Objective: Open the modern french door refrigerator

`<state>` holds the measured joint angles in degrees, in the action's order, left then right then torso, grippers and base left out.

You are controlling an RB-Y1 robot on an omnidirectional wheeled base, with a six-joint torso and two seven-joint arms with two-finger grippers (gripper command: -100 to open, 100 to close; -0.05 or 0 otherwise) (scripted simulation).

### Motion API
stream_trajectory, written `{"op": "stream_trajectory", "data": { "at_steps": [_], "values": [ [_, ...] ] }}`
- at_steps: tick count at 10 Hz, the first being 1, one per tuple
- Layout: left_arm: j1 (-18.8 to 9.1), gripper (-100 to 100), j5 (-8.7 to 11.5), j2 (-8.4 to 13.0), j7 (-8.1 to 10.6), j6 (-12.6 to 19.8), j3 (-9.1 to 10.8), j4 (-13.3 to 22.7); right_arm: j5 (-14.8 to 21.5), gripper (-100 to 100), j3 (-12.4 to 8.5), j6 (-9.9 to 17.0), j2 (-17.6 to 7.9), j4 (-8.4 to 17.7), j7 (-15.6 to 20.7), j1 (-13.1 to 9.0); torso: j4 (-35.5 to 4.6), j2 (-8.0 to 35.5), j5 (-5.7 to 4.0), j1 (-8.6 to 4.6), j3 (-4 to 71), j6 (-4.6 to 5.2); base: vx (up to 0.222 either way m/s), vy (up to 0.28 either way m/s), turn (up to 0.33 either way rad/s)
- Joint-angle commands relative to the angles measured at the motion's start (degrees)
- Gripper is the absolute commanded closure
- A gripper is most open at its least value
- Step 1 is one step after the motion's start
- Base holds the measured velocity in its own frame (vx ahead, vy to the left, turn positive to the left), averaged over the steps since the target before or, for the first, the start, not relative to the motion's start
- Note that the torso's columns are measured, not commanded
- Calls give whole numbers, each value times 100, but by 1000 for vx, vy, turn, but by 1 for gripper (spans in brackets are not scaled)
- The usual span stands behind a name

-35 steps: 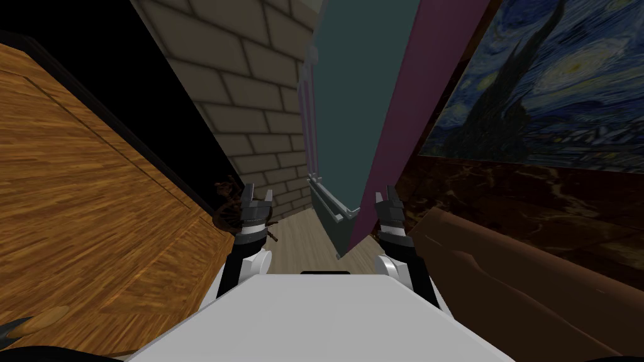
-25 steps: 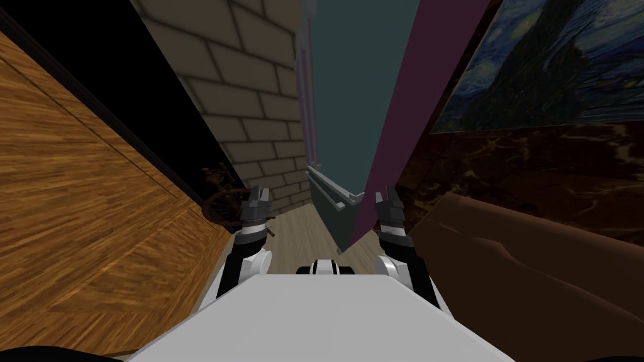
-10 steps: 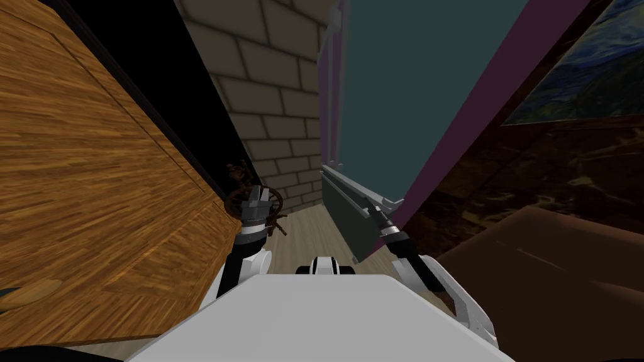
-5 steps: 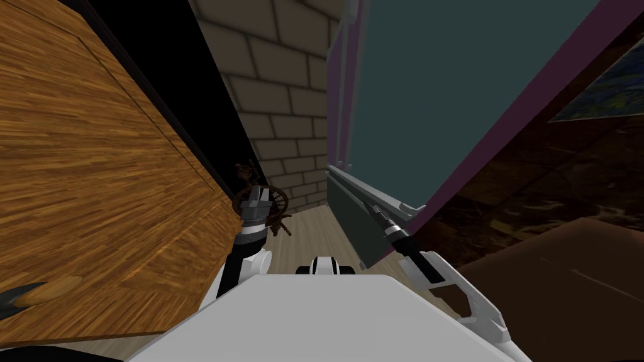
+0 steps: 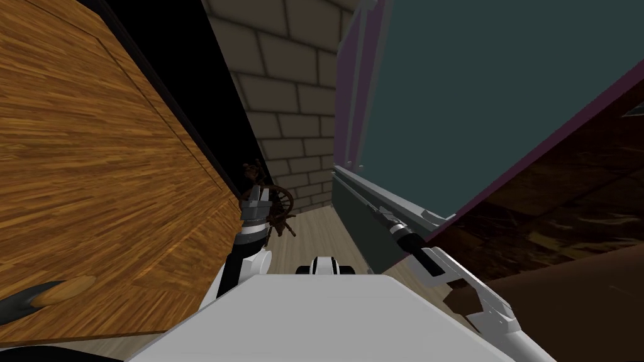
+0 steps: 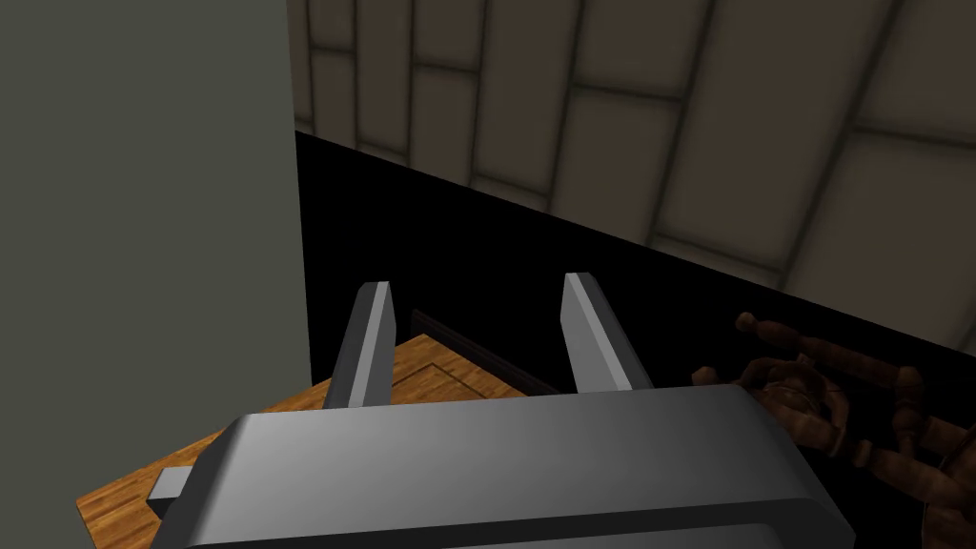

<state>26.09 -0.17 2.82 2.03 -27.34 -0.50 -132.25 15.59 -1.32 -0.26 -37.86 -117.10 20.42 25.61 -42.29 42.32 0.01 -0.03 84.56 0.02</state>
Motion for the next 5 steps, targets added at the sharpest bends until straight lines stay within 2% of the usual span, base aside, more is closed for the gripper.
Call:
{"op": "stream_trajectory", "data": {
  "at_steps": [1,4,5],
  "values": [
    [0,0,0,0,0,0,0,0,279,-100,-63,341,-511,275,129,-105,-2,7,-2,-2,-5,-2,51,108,106],
    [0,0,0,0,0,0,0,0,546,-100,-124,623,-960,550,258,-184,2,-6,1,0,5,-1,70,108,74],
    [0,0,0,0,0,0,0,0,546,-100,-124,623,-1010,550,258,-184,0,0,-6,-14,-1,-2,51,46,40]
  ]
}}
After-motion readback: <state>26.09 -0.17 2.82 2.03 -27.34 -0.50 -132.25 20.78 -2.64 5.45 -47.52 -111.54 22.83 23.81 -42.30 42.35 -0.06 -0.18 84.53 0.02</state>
